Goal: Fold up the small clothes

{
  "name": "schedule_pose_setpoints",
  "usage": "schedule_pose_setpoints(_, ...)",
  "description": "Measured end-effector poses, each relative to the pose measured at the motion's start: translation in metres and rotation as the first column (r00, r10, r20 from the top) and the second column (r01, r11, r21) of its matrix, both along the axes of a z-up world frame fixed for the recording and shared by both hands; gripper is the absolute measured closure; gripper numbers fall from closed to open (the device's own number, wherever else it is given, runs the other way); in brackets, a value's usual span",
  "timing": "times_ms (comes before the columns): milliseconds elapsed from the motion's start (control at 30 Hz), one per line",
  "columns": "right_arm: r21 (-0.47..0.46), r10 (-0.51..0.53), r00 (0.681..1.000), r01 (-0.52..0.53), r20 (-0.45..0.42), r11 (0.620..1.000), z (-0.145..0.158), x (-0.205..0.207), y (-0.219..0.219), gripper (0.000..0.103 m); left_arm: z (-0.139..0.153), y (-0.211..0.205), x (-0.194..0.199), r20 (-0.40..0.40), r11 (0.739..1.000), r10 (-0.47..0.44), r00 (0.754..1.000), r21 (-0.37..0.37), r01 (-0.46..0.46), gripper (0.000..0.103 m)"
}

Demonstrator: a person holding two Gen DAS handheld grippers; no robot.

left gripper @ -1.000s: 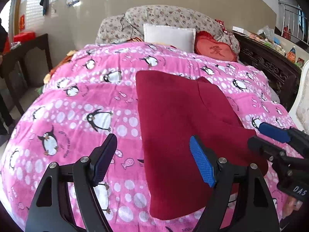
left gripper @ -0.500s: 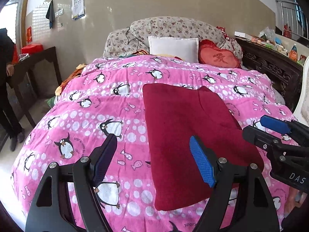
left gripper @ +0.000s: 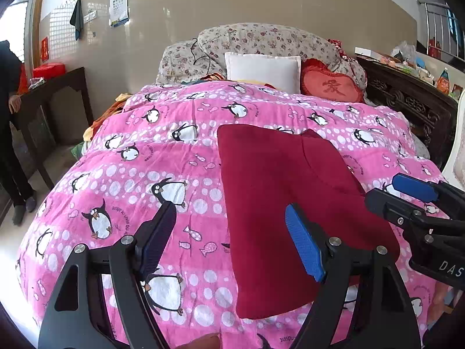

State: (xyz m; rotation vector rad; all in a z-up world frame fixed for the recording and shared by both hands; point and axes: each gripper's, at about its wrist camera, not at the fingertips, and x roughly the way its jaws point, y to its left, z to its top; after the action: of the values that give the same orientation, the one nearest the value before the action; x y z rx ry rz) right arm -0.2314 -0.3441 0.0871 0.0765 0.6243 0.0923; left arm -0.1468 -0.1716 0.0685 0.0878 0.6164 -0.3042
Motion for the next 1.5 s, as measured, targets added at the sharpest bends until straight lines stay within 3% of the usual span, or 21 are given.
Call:
schedule_pose_setpoints(633,0.009,0.005,1.000,-0.004,-0.017,1.000,-0.007,0.004,0.004,0.036,-0.004,-0.004,0.003,-0.012,1.000,0.001,1.000,0.012,-0.001,0.025)
schedule_pose_setpoints(1500,0.048,-0.014,1.000,0.015,-0.014,0.999,-0.010,0.001,-0.011,0.034,0.005,-0.028,-0.005,0.055,0.999,-0.046,0.997,0.032,0.044,0.025)
